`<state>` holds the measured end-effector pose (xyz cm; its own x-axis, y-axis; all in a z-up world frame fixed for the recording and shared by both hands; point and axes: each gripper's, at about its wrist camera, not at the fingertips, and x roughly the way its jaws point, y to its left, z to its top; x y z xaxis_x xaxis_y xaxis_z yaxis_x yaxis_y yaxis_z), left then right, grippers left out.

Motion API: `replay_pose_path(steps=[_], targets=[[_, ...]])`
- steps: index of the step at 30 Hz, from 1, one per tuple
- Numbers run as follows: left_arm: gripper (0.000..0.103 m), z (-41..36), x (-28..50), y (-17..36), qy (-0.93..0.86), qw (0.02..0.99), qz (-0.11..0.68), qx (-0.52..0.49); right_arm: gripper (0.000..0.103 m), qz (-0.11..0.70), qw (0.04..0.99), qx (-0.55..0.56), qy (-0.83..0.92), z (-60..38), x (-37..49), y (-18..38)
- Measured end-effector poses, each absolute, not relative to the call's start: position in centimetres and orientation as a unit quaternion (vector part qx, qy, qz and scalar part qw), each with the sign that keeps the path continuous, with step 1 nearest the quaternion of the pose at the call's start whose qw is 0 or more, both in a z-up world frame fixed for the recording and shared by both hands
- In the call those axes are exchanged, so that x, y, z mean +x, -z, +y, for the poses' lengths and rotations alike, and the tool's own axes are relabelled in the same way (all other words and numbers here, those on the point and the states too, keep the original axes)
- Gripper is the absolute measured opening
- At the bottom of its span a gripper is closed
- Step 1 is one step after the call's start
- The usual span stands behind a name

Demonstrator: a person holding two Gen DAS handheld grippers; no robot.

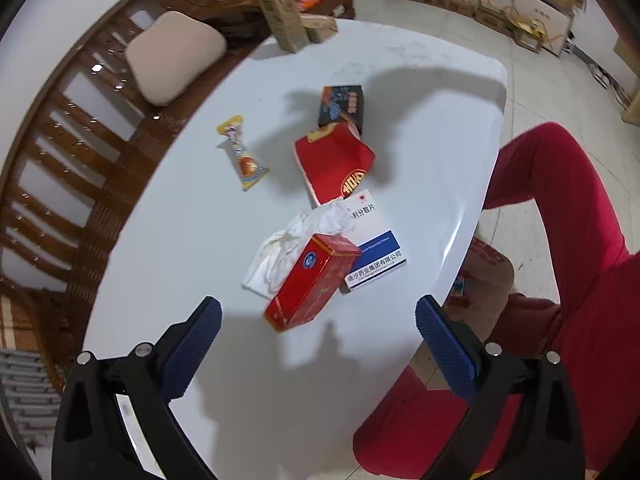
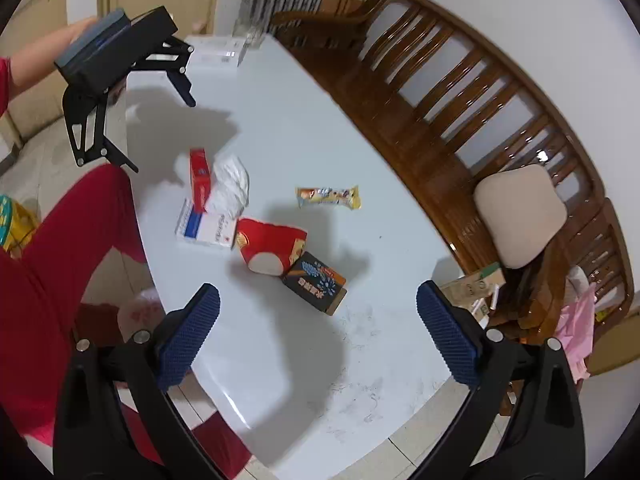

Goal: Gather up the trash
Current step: 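Raise both tools back over the table toward the remaining boxes, then grasp the red box with the left tool while the right tool grasps the black box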

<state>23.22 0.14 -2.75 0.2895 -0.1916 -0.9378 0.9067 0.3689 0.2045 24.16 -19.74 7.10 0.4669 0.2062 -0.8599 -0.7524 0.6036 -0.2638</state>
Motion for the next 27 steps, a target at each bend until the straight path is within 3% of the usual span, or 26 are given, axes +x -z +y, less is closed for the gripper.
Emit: replay_pose_path(steps=[27], targets=[[0.095,1.0,28.6,11.0,0.436,0.641,0.509,0.375,0.096,0.557,0.604,-0.428,-0.377,-15.6,33.9,9.6]])
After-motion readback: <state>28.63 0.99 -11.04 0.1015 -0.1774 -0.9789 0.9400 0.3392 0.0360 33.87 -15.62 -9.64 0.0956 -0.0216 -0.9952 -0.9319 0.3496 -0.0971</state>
